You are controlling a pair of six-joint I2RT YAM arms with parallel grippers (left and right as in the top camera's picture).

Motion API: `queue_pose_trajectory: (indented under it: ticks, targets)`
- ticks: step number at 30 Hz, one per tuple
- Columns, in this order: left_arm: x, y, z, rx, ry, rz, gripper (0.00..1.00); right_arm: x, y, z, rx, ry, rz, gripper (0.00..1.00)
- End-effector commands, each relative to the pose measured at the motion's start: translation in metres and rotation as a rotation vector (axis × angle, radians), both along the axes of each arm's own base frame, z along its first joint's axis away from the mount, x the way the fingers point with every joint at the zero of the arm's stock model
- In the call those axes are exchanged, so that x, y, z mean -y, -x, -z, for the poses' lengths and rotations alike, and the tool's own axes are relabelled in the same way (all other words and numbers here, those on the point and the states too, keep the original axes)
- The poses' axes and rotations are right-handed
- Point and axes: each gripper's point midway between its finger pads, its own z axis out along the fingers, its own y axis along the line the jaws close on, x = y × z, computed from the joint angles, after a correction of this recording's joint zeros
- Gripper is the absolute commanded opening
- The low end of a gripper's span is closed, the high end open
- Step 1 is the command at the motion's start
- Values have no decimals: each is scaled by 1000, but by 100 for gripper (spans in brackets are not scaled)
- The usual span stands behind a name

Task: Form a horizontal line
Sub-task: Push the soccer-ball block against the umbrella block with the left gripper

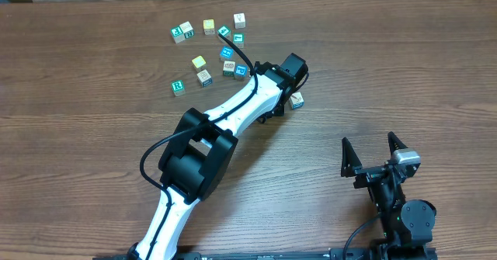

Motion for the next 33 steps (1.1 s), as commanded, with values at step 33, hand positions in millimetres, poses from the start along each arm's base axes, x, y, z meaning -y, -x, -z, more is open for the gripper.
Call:
queue_pose_trajectory:
  ticks: [33]
  targets:
    - [-11,-1,13,-23,-15,-34,4,0,0,3,-1,-3,1,100]
